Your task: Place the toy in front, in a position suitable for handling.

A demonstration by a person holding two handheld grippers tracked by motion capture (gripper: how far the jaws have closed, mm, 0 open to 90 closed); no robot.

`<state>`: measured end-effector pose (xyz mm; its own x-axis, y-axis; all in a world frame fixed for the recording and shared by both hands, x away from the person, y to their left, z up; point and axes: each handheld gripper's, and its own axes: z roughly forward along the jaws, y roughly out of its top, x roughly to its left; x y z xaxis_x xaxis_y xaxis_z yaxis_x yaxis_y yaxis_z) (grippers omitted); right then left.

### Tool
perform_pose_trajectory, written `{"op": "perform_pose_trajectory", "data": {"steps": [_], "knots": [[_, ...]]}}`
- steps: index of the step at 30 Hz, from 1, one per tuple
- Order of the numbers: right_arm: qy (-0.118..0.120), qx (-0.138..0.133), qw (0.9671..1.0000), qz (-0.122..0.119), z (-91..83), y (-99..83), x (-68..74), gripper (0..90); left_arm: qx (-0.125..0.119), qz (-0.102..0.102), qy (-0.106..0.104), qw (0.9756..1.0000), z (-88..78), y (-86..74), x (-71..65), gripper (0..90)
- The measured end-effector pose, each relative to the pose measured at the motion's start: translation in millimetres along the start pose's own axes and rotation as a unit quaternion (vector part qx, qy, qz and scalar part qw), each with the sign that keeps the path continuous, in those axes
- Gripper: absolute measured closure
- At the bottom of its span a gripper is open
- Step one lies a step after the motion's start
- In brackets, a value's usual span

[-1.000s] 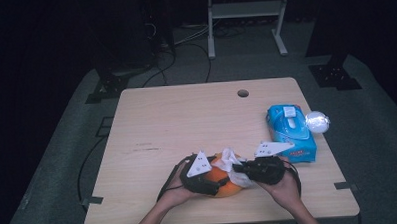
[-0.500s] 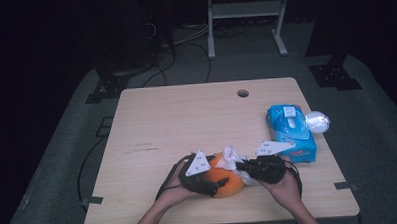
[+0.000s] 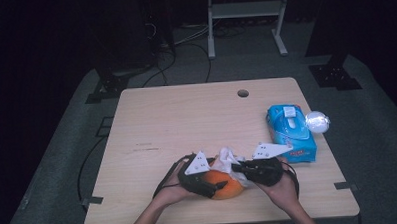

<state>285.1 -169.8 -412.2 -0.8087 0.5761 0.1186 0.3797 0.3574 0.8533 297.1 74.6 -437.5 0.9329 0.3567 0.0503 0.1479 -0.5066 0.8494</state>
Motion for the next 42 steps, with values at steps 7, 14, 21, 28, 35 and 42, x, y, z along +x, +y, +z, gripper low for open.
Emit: {"op": "perform_pose_trajectory", "data": {"steps": [7, 14, 21, 28, 35, 42], "knots": [[-0.042, 0.012, 0.9986, 0.031, -6.6, -6.0, -15.9, 84.0, -0.009, -0.010, 0.000, 0.9999, 1.0, -2.0, 1.6, 16.3], [0.021, 0.023, 0.9994, 0.013, 4.6, -4.4, -7.2, 83.9, -0.004, -0.041, -0.018, 0.9990, -5.3, 3.5, 12.3, 6.6], [0.054, 0.031, 0.9981, 0.000, 0.4, -7.3, -8.3, 84.0, 0.009, -0.084, -0.048, 0.9953, -0.1, -3.0, 19.2, 2.2], [-0.005, 0.000, 0.9999, 0.015, -6.5, 0.1, -10.5, 84.8, -0.031, -0.027, 0.024, 0.9988, -2.3, 4.7, 6.8, 30.3], [-0.013, -0.012, 0.9996, 0.021, -7.3, -0.1, -14.7, 84.6, -0.022, -0.006, 0.023, 0.9995, 4.9, 6.5, -1.1, 18.3], [0.006, 0.003, 0.9999, -0.014, -2.8, -0.8, -2.6, 84.3, -0.024, -0.056, -0.028, 0.9977, -1.2, 0.1, 13.0, 11.1]]}}
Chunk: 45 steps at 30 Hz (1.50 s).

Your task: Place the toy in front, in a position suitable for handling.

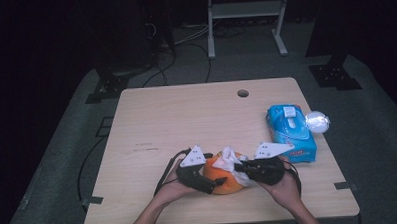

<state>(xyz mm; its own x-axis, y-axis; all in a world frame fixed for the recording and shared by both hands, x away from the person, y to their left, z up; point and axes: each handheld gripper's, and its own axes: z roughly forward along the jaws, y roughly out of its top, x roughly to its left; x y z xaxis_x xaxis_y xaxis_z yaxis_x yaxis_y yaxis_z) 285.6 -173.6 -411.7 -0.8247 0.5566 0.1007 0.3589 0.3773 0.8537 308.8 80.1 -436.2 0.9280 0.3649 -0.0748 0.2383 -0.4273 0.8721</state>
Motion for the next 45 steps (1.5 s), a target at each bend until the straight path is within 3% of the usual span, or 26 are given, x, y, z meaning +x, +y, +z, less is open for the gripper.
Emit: {"op": "perform_pose_trajectory", "data": {"steps": [2, 3, 4, 6, 8, 10, 14, 16, 18, 22, 25, 28, 30, 32, 34, 35, 37, 41, 43, 45], "knots": [[-0.009, 0.002, 0.9999, -0.006, 0.2, 0.5, 1.1, 84.4, 0.002, 0.008, 0.006, 0.9999, -1.9, -1.5, -1.0, 21.3], [-0.009, -0.001, 1.0000, 0.003, -0.8, 0.3, -0.8, 84.4, 0.006, 0.008, 0.007, 0.9999, -2.6, -0.9, -0.7, 23.1], [-0.009, -0.003, 0.9999, 0.014, -2.3, -0.3, -4.7, 84.4, 0.008, 0.009, 0.010, 0.9999, -3.3, -1.1, 0.0, 23.9], [-0.032, -0.003, 0.9987, 0.038, -5.8, -5.6, -14.7, 84.4, 0.006, 0.000, 0.008, 1.0000, -4.1, -3.4, 2.0, 24.3], [-0.042, 0.011, 0.9969, 0.066, -7.5, -14.0, -26.3, 84.3, 0.003, -0.002, 0.005, 1.0000, -5.5, -5.9, 3.5, 24.3], [-0.031, 0.005, 0.9955, 0.090, -9.2, -19.9, -30.9, 84.3, 0.002, 0.003, 0.004, 1.0000, -5.8, -7.2, 3.3, 24.2], [-0.018, -0.019, 0.9969, 0.074, -10.5, -11.7, -20.0, 84.3, -0.001, 0.005, 0.007, 1.0000, -6.6, -9.8, 2.7, 24.2], [-0.015, -0.019, 0.9975, 0.067, -9.1, -9.7, -16.3, 84.2, 0.001, 0.009, 0.006, 0.9999, -7.6, -11.1, 3.5, 24.2], [-0.012, -0.012, 0.9970, 0.075, -6.5, -13.0, -19.0, 84.1, 0.002, 0.008, 0.006, 0.9999, -8.1, -12.4, 4.5, 24.2], [-0.045, 0.015, 0.9952, 0.085, -4.2, -18.3, -24.2, 83.9, 0.003, 0.001, 0.005, 1.0000, -8.7, -12.6, 5.3, 24.1], [-0.051, 0.005, 0.9955, 0.080, -7.1, -14.7, -19.2, 84.0, 0.003, -0.001, 0.004, 1.0000, -9.2, -12.7, 5.6, 23.5], [-0.025, -0.024, 0.9970, 0.070, -9.2, -8.9, -12.1, 83.6, 0.000, -0.001, 0.004, 1.0000, -9.0, -13.6, 6.1, 23.5], [-0.026, -0.015, 0.9979, 0.057, -5.3, -8.2, -9.8, 82.5, 0.002, -0.001, 0.004, 1.0000, -9.0, -13.3, 6.0, 23.5], [-0.027, -0.009, 0.9970, 0.071, -2.9, -12.2, -15.9, 81.7, 0.003, -0.003, 0.007, 1.0000, -8.1, -12.2, 3.9, 23.5], [-0.052, 0.006, 0.9956, 0.077, -3.2, -15.6, -22.5, 82.3, 0.004, 0.004, 0.007, 1.0000, -7.5, -10.9, 1.8, 23.5], [-0.054, 0.007, 0.9949, 0.085, -4.1, -17.0, -24.9, 83.0, 0.004, 0.004, 0.007, 1.0000, -7.3, -10.6, 0.9, 23.4], [-0.049, 0.001, 0.9945, 0.092, -6.4, -16.6, -25.0, 83.9, 0.006, 0.009, 0.008, 0.9999, -7.0, -10.0, -1.0, 23.4], [-0.020, -0.027, 0.9969, 0.071, -9.7, -4.8, -13.3, 83.9, 0.008, 0.022, 0.010, 0.9997, -5.9, -8.1, -5.7, 23.5], [-0.022, -0.020, 0.9980, 0.056, -7.2, -2.7, -10.1, 83.8, 0.010, 0.023, 0.008, 0.9997, -6.3, -7.3, -5.8, 22.9], [-0.026, -0.010, 0.9976, 0.064, -5.1, -7.0, -14.9, 83.8, 0.007, 0.017, 0.008, 0.9998, -6.0, -7.4, -5.1, 22.8]]}}
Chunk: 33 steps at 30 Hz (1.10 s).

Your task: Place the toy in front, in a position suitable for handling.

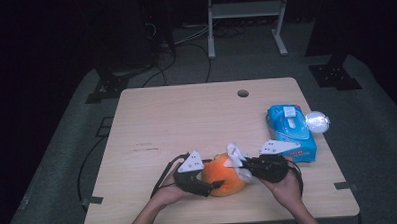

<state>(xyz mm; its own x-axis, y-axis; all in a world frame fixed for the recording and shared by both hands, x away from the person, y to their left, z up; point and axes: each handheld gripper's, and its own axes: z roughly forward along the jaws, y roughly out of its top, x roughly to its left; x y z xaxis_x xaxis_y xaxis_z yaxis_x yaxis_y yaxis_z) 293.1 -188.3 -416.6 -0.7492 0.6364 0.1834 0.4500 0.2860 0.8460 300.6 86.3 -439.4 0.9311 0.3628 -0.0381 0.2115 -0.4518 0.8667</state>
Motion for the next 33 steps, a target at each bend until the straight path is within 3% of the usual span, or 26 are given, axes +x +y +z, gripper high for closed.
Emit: {"op": "perform_pose_trajectory", "data": {"steps": [2, 4, 7, 10, 16, 18, 21, 24, 26, 28, 30, 32, 33], "knots": [[-0.020, 0.012, 0.9997, 0.007, -0.2, -2.9, -6.6, 83.8, -0.001, -0.001, 0.000, 1.0000, 0.4, 0.0, -0.3, 22.8], [-0.015, 0.004, 0.9997, 0.021, -3.1, -3.5, -9.3, 83.9, 0.000, 0.004, 0.000, 1.0000, 0.8, 0.6, -1.9, 22.7], [0.012, -0.019, 0.9997, 0.008, -5.6, 2.2, 1.9, 83.8, 0.001, 0.019, 0.000, 0.9998, 2.7, 1.6, -6.6, 22.7], [0.008, -0.011, 0.9998, -0.014, -2.0, 5.3, 9.5, 83.7, 0.004, 0.029, 0.000, 0.9996, 3.1, 2.5, -8.7, 22.7], [-0.010, -0.001, 0.9995, 0.029, -3.1, -1.1, -9.4, 84.1, 0.002, 0.031, -0.002, 0.9995, 3.6, 2.2, -9.5, 22.6], [-0.005, -0.009, 0.9997, 0.022, -5.9, 1.1, -3.8, 84.1, 0.001, 0.028, -0.001, 0.9996, 4.1, 2.2, -9.3, 22.2], [0.039, -0.027, 0.9989, -0.003, -6.1, 8.0, 14.8, 83.9, 0.000, 0.022, 0.001, 0.9998, 5.3, 2.0, -8.5, 22.0], [0.035, -0.014, 0.9989, -0.030, 0.5, 9.2, 24.6, 83.7, 0.001, 0.020, 0.002, 0.9998, 4.3, 1.9, -8.5, 21.3], [0.029, -0.008, 0.9994, -0.017, 2.7, 6.2, 17.3, 84.0, 0.001, 0.017, 0.004, 0.9999, 4.4, 2.0, -8.6, 20.5], [0.004, -0.003, 1.0000, -0.007, 1.4, 3.3, 8.1, 84.1, 0.000, 0.013, 0.005, 0.9999, 5.6, 3.0, -9.0, 20.3], [0.001, -0.007, 1.0000, 0.007, -2.2, 3.2, 5.7, 84.4, 0.000, 0.015, 0.008, 0.9999, 7.2, 4.0, -10.5, 20.2], [0.009, -0.014, 0.9999, -0.003, -3.9, 6.1, 12.3, 84.3, -0.002, 0.018, 0.012, 0.9998, 9.1, 4.3, -12.2, 20.0], [0.028, -0.021, 0.9994, -0.007, -3.1, 7.7, 16.6, 84.3, -0.005, 0.019, 0.012, 0.9997, 10.9, 4.0, -13.6, 19.9]]}}
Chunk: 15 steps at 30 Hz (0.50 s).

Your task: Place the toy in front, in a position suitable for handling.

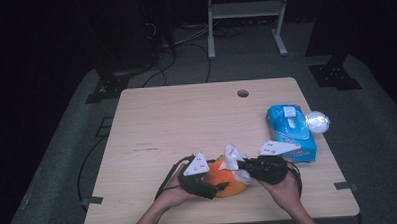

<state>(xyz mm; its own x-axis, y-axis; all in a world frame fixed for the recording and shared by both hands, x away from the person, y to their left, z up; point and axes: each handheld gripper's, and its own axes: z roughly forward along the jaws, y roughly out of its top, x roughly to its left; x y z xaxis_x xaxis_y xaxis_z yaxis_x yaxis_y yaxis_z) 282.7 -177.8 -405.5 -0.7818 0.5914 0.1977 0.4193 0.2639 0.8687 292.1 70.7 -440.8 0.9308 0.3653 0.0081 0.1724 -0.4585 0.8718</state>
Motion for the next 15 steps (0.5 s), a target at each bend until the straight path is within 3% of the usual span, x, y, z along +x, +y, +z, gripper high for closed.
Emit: {"op": "perform_pose_trajectory", "data": {"steps": [1, 3, 8, 11, 15], "knots": [[0.014, -0.001, 0.9998, -0.016, 3.0, 1.9, 6.6, 84.1, 0.000, 0.001, 0.002, 1.0000, 0.9, 0.1, -1.5, 19.7], [-0.002, 0.011, 0.9990, -0.043, 8.4, 3.3, 14.4, 84.1, 0.004, 0.001, 0.003, 1.0000, 0.5, 0.7, -1.6, 19.4], [-0.026, 0.019, 0.9993, -0.019, 7.2, -2.3, -3.0, 84.5, 0.001, -0.010, -0.005, 0.9999, -1.1, 1.5, -0.6, 19.3], [-0.046, 0.021, 0.9985, -0.018, 3.9, -2.9, -9.4, 84.4, 0.001, -0.012, -0.004, 0.9999, -0.7, 2.3, -0.9, 19.3], [-0.045, 0.022, 0.9985, -0.021, 3.7, -3.0, -9.2, 84.4, 0.006, -0.007, -0.008, 0.9999, -1.5, 3.8, 0.2, 18.1]]}}
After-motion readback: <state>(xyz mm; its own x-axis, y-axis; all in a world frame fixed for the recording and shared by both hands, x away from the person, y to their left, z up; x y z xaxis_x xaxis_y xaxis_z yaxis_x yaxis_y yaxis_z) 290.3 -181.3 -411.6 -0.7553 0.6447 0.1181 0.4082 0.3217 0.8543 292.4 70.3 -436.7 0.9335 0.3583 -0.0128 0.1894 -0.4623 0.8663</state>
